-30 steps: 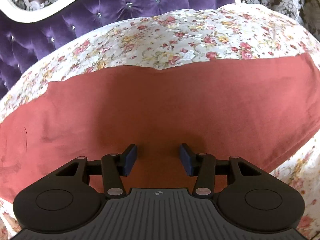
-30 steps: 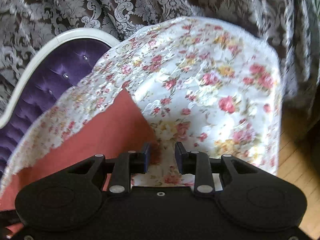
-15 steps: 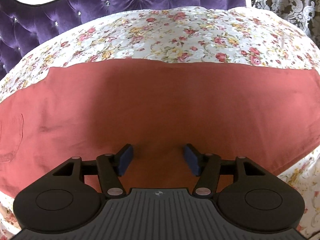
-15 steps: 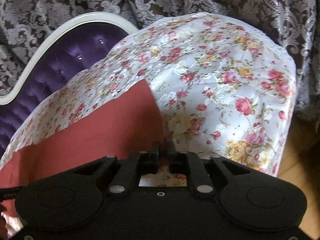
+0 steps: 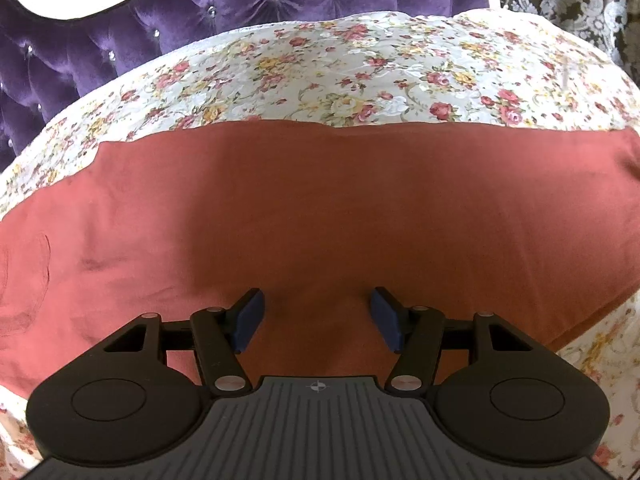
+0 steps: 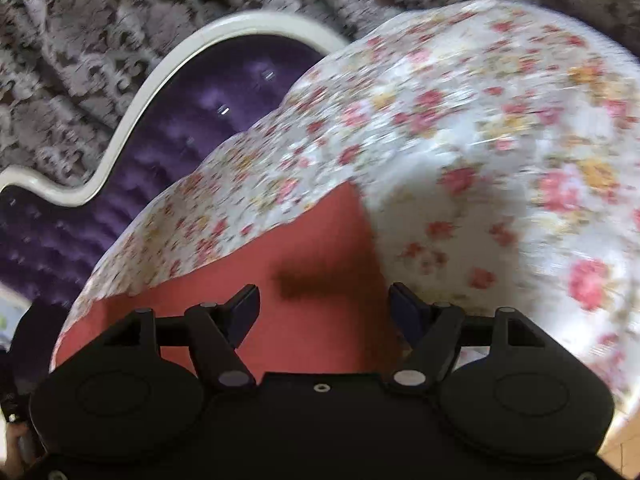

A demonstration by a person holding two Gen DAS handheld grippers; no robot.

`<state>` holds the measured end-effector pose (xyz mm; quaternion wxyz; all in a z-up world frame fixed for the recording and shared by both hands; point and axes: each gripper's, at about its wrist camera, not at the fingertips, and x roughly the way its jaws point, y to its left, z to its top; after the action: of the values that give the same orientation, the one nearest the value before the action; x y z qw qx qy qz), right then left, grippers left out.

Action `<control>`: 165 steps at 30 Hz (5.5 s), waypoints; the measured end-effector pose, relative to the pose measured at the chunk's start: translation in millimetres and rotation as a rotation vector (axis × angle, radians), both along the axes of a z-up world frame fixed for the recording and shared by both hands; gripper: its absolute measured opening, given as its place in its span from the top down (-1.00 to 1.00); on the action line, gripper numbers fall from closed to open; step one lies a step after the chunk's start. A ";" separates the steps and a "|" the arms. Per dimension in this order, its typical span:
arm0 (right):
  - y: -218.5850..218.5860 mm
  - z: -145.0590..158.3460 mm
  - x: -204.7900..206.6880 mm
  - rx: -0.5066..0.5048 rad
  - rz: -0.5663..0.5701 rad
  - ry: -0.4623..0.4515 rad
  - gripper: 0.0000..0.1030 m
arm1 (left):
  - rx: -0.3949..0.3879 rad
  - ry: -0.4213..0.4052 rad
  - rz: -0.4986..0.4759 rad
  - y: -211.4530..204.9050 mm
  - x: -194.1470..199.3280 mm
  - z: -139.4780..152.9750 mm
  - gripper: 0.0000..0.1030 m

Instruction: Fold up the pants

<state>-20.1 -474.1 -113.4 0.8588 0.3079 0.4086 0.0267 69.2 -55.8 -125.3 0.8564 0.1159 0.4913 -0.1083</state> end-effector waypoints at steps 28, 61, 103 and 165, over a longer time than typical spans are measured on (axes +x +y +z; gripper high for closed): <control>37.5 48.0 30.9 0.016 0.092 0.000 0.71 | -0.054 -0.014 0.015 5.6 -0.3 1.6 -0.14; 303.2 109.4 110.8 -0.078 0.456 -0.141 0.61 | -0.007 -0.001 0.304 158.6 6.3 21.6 -0.11; 273.4 3.0 96.7 -0.282 0.212 -0.070 0.76 | -0.034 -0.032 0.248 154.6 17.1 -7.9 -0.16; 400.2 48.8 121.2 -0.142 0.431 -0.201 0.57 | -0.060 -0.325 0.561 360.0 29.9 58.3 0.55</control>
<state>101.1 -73.8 -64.6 0.8890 0.1484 0.3783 0.2110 99.1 304.2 -67.0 0.9231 -0.0337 0.3577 0.1373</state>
